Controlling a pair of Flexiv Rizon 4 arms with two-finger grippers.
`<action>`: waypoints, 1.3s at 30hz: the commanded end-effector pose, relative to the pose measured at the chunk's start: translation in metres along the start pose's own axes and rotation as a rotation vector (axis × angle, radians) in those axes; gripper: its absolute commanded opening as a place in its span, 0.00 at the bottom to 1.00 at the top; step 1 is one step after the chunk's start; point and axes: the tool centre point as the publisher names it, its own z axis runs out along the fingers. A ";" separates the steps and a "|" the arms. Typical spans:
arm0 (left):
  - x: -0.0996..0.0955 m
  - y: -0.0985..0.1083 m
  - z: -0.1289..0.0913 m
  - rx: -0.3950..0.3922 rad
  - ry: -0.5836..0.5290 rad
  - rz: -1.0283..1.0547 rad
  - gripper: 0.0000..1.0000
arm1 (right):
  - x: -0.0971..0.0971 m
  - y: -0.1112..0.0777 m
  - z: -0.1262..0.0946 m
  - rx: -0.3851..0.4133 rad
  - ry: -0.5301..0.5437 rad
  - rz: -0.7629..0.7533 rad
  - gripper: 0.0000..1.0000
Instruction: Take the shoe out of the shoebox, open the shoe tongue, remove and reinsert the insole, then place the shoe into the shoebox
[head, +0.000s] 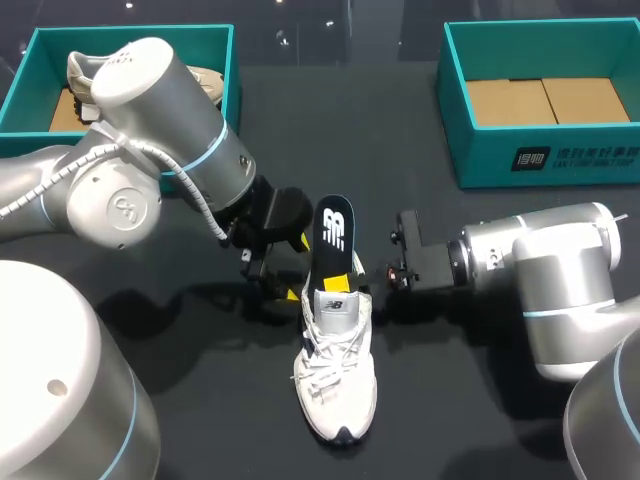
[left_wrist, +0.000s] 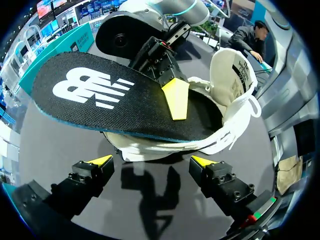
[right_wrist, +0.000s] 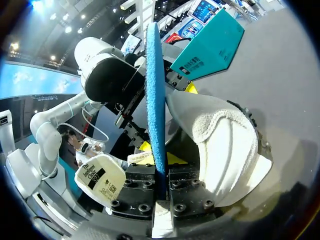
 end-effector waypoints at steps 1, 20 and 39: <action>0.000 0.000 0.002 0.000 0.000 0.001 1.00 | 0.004 -0.006 0.005 0.015 -0.011 0.005 0.00; 0.000 0.000 0.002 0.000 0.000 0.001 1.00 | 0.008 0.043 -0.007 0.026 -0.010 -0.128 0.26; 0.000 0.000 0.002 0.000 0.000 0.001 1.00 | 0.003 0.012 0.002 0.031 0.009 -0.038 0.00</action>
